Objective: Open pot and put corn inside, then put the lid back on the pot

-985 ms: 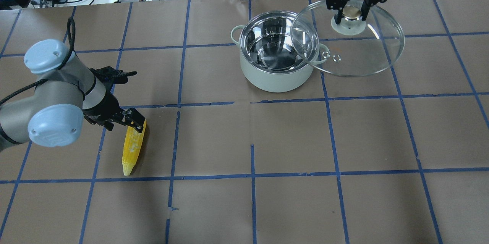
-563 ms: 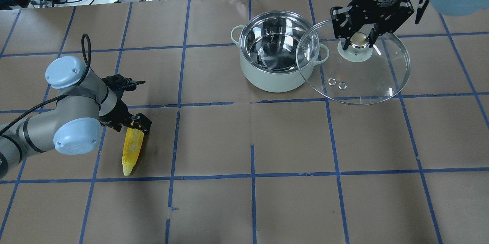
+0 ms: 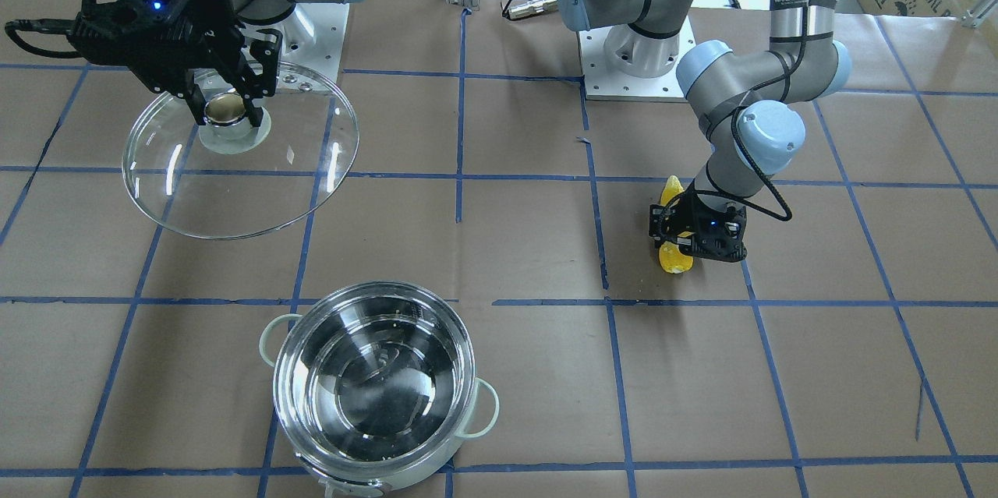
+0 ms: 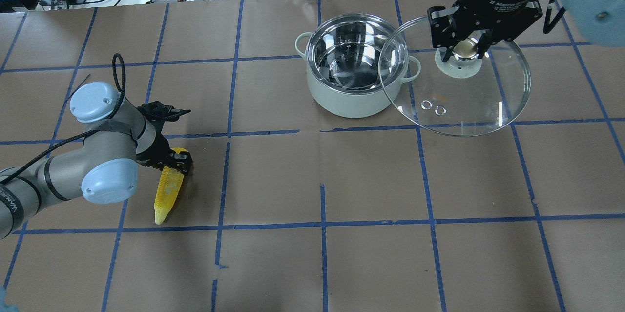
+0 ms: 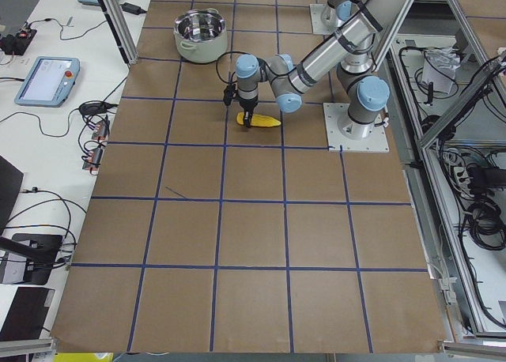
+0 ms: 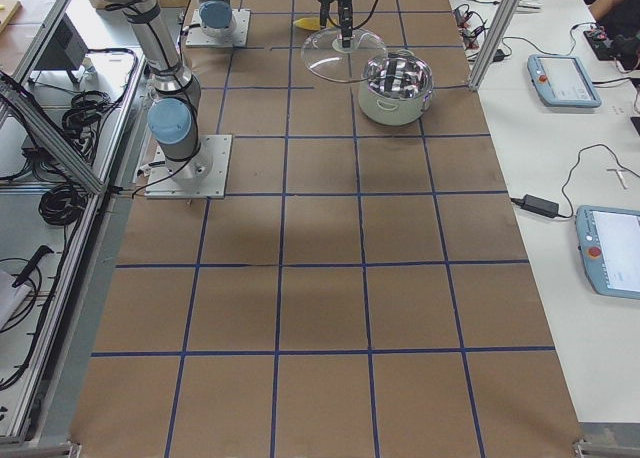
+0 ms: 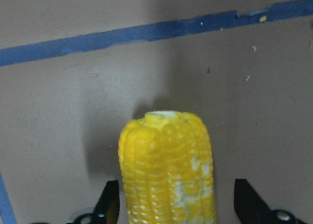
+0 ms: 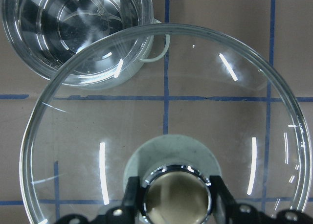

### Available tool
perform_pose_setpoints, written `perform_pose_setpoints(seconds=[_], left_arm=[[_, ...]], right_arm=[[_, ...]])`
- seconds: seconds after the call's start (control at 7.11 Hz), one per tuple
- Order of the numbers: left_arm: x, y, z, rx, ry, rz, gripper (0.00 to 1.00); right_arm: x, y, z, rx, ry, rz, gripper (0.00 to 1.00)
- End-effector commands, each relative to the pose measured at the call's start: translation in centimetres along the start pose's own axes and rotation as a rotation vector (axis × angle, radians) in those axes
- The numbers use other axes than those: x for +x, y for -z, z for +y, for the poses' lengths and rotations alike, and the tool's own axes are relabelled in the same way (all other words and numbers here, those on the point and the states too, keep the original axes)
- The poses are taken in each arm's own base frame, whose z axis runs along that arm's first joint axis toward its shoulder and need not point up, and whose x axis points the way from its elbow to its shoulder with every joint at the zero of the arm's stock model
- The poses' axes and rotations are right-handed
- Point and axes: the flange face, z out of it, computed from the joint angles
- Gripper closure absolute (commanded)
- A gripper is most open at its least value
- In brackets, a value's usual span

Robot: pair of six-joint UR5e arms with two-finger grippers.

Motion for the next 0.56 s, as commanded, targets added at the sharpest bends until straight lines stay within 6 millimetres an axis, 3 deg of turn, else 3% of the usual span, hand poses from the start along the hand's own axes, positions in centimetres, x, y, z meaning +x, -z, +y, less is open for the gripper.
perform_pose_setpoints(seconds=[0.0, 0.14, 0.42], left_arm=[[0.3, 2.2, -1.3, 0.041, 0.043, -0.017, 0.88], [1.4, 3.8, -2.1, 0.02, 0.085, 0.001, 0.88], [7.3, 9.9, -5.9, 0.033, 0.073, -0.003, 0.88]], right_arm=[[0.0, 0.1, 0.0, 0.004, -0.002, -0.01, 0.76], [0.0, 0.0, 0.0, 0.001, -0.002, -0.01, 0.76], [0.0, 0.0, 0.1, 0.001, 0.0, -0.008, 0.76]])
